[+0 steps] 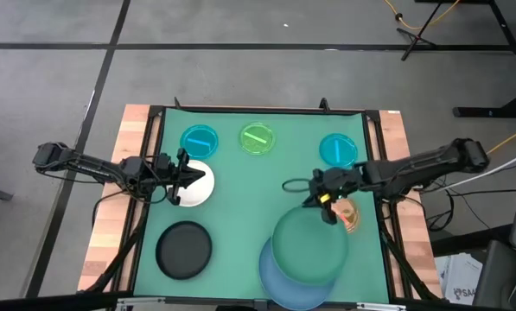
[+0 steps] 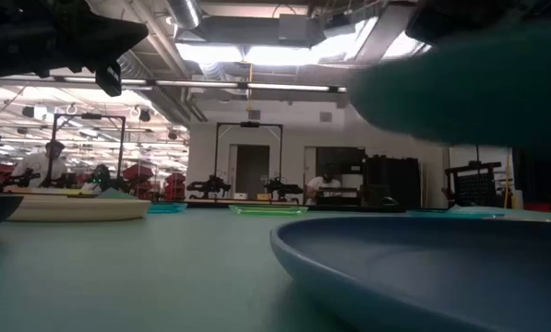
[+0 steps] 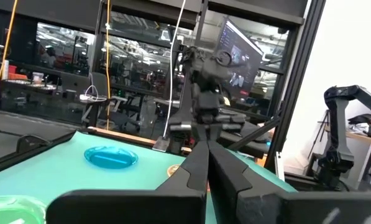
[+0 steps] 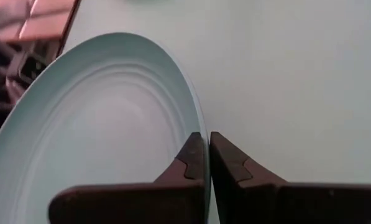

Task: Stack plastic plates
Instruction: Stack the green plate on top of the blue plate

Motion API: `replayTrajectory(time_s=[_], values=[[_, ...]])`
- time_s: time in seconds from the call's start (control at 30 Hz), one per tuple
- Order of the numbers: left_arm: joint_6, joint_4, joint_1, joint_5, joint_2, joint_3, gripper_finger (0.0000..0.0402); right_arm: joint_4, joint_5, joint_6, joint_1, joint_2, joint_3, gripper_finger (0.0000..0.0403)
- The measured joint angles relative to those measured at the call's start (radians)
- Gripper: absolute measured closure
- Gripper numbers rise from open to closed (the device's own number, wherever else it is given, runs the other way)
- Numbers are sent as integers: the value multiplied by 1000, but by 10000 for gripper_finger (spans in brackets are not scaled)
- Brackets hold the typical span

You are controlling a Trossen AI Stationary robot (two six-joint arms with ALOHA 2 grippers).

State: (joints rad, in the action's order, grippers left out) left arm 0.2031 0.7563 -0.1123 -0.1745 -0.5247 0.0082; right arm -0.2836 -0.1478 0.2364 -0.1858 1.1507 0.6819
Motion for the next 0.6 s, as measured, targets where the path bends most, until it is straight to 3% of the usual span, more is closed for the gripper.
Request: replayTrajectory(time_s=[0.27,0.6], values=[[0,0,0,0,0,0,401,123,0,24,-79,136,0,402],[0,0,-8,-4,0,0,401,226,2,25,-83,275,0,402]])
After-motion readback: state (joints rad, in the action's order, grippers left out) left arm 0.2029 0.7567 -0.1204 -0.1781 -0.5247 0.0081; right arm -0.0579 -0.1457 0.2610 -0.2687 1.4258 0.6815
